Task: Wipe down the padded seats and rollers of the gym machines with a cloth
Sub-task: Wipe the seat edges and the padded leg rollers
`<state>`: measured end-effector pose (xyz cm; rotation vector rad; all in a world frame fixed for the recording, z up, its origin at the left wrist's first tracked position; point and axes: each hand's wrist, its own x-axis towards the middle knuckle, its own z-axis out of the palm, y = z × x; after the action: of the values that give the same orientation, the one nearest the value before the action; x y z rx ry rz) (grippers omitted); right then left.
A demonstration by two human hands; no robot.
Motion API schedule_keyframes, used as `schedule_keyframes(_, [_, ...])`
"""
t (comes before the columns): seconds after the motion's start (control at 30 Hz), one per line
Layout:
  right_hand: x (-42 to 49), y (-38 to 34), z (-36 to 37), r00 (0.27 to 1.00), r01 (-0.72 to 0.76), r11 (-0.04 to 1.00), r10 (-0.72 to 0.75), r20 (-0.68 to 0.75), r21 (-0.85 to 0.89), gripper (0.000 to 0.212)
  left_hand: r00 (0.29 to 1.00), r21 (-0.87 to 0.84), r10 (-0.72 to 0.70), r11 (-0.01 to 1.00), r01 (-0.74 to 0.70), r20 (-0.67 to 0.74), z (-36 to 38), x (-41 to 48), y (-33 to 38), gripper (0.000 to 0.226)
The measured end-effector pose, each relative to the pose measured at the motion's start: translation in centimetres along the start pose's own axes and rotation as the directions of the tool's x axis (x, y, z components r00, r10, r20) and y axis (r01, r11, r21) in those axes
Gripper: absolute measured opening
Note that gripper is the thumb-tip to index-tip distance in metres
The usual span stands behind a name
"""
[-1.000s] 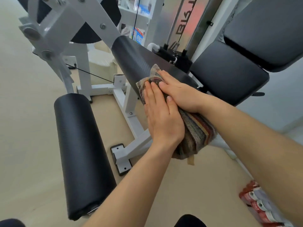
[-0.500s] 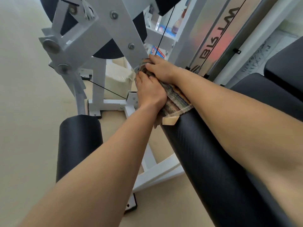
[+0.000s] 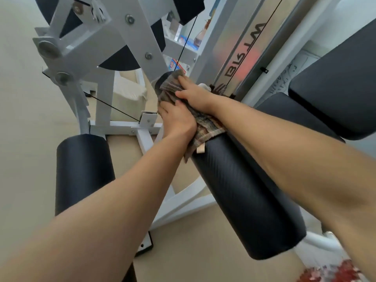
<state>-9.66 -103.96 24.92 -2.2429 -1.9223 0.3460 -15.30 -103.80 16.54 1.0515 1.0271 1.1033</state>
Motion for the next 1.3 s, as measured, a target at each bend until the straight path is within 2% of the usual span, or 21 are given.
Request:
schedule_keyframes(0.13, [-9.3, 1.5, 0.2, 0.997, -0.075, 0.988, 0.073, 0.013, 0.133, 0.062, 0.994, 0.106, 0.035, 0.993, -0.046, 0.103, 0.1, -10.4, -1.3, 0.061])
schedule_keyframes(0.23, [-16.0, 2.7, 0.6, 0.996, -0.084, 0.98, 0.084, 0.01, 0.18, 0.064, 0.991, 0.085, 0.039, 0.995, -0.05, 0.128, -0.3, -17.7, -1.1, 0.065])
schedule_keyframes(0.37, [-24.2, 3.5, 1.1, 0.996, -0.09, 0.983, 0.089, 0.015, 0.16, 0.069, 0.981, 0.098, 0.033, 0.994, -0.052, 0.193, -0.6, -26.2, -2.0, 0.067])
schedule_keyframes(0.47, [-27.9, 3.8, 1.8, 0.996, -0.087, 0.986, 0.09, -0.017, 0.141, 0.068, 0.976, 0.09, 0.027, 0.995, -0.047, 0.215, -0.7, -28.4, -2.1, 0.067])
schedule_keyframes(0.57, [-25.7, 3.9, 1.4, 0.992, -0.124, 0.972, 0.124, 0.014, 0.202, 0.063, 0.983, 0.069, -0.013, 0.998, 0.0, 0.186, -0.4, -26.4, -1.0, 0.067])
schedule_keyframes(0.63, [-21.2, 3.7, 0.8, 0.989, -0.144, 0.975, 0.139, 0.039, 0.169, 0.061, 0.988, 0.076, -0.012, 0.997, 0.0, 0.156, -0.2, -23.0, -0.6, 0.066])
schedule_keyframes(0.87, [-0.2, 1.5, -0.1, 0.996, -0.09, 0.994, 0.09, -0.005, 0.067, 0.06, 0.998, 0.203, 0.042, 0.978, -0.051, 0.047, 0.6, -1.3, 0.8, 0.059])
schedule_keyframes(0.93, [4.4, 1.2, -0.3, 0.998, -0.069, 0.994, 0.07, -0.007, 0.087, 0.059, 0.997, 0.242, 0.077, 0.968, -0.072, -0.015, 1.1, 3.2, 0.9, 0.054])
schedule_keyframes(1.0, [7.9, 1.3, -0.3, 0.996, -0.092, 0.993, 0.093, -0.004, 0.076, 0.048, 0.994, 0.285, 0.091, 0.956, -0.067, -0.068, 1.2, 6.5, 1.4, 0.045])
schedule_keyframes(1.13, [12.6, 1.7, -0.5, 0.996, -0.09, 0.996, 0.09, -0.026, 0.008, 0.039, 0.996, 0.334, 0.068, 0.942, -0.044, -0.059, 1.2, 10.9, 2.2, 0.044])
schedule_keyframes(1.3, [12.6, 0.5, -0.2, 0.992, -0.118, 0.993, 0.116, -0.04, -0.031, 0.05, 0.997, 0.338, 0.074, 0.939, -0.062, -0.023, 0.5, 11.3, 2.1, 0.046])
